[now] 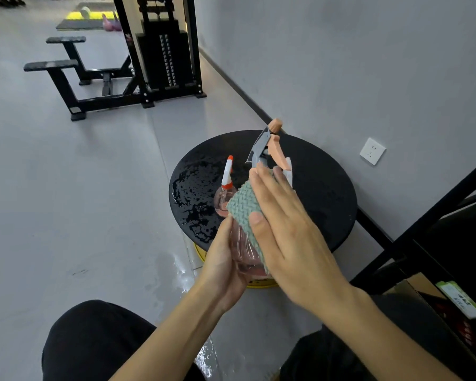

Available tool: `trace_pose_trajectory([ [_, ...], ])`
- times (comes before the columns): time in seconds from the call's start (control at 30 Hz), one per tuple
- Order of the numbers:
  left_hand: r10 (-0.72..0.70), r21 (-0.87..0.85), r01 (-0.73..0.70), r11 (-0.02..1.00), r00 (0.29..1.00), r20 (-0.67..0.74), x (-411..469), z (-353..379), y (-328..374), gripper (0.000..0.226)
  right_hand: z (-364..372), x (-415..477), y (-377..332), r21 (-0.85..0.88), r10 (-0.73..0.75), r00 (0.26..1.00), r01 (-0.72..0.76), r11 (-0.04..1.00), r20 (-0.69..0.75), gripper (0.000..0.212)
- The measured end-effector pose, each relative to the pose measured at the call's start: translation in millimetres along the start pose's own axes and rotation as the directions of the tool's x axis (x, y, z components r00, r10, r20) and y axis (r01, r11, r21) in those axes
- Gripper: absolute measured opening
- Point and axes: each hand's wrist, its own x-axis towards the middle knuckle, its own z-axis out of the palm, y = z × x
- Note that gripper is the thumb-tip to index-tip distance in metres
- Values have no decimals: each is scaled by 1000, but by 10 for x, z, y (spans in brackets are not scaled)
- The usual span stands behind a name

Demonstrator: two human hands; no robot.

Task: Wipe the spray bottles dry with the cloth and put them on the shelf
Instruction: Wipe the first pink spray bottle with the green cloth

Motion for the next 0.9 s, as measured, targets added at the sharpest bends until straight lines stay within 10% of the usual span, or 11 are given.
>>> trace_pose_trajectory([
  [0.9,12,-108,-11,994,1000,9,39,3,18,49,131,-240,-10,-146,-31,999,32,989,8,57],
])
